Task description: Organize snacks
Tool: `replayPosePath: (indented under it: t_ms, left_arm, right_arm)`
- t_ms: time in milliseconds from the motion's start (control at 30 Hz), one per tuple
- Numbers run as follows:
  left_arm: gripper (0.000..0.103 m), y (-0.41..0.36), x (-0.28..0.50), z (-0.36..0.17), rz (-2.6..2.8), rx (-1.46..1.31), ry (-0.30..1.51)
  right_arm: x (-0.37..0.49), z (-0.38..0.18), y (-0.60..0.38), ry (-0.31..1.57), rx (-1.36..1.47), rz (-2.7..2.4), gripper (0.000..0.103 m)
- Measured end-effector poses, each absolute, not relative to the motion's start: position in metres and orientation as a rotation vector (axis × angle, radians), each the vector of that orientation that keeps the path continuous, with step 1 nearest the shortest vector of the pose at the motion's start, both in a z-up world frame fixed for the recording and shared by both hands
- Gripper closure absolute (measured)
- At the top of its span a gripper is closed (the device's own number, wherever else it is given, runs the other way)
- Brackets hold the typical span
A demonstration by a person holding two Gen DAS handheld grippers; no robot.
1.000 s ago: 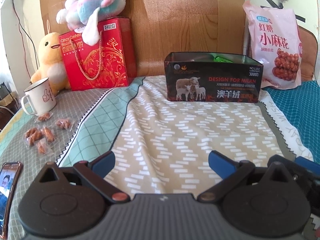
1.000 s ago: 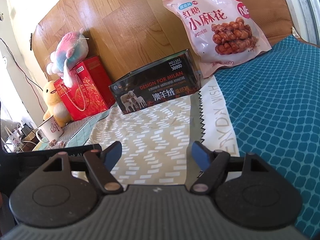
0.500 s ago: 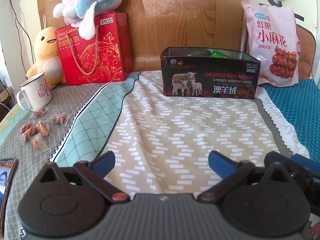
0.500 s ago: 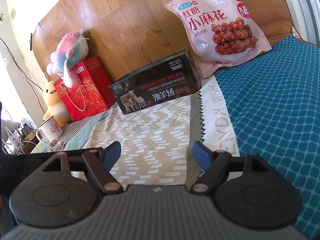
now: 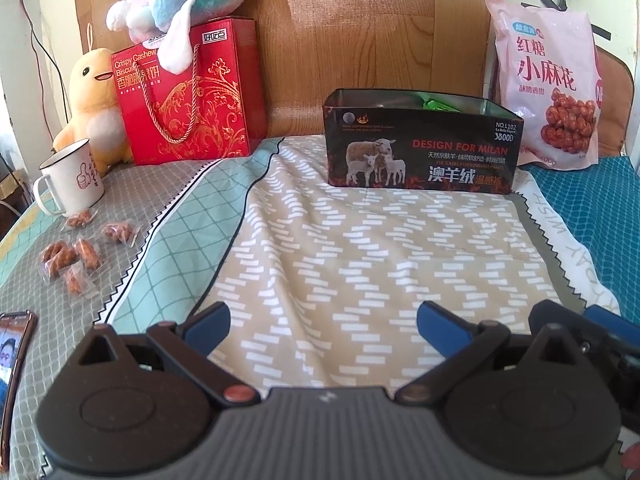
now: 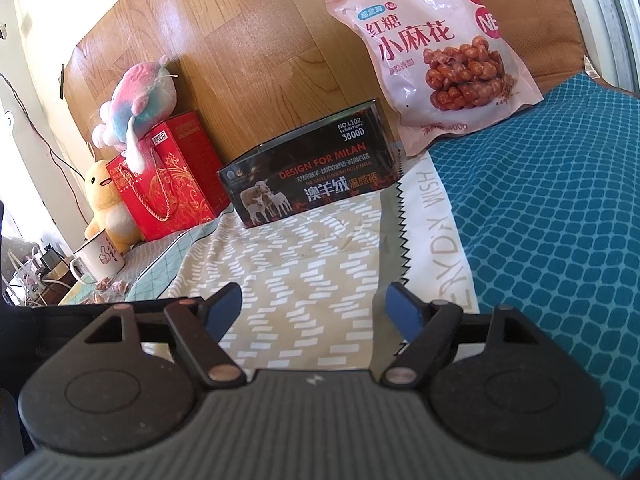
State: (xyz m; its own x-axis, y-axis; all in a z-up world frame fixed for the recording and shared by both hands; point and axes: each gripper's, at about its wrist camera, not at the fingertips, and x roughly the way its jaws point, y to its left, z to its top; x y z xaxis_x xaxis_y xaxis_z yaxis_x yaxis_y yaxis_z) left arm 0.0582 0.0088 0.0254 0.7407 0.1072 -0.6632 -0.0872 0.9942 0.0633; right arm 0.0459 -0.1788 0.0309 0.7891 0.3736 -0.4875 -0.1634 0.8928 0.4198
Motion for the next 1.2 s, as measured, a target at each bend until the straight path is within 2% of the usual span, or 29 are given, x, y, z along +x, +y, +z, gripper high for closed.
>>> replayPosePath:
  t_ms: [1200]
  left_arm:
    - [0.000,0.0087,0.0618,0.0169,0.102,0.054,0.753]
  right_arm:
    - [0.0436,0.0331,-0.1785,0.585,0.372,0.289,0.022]
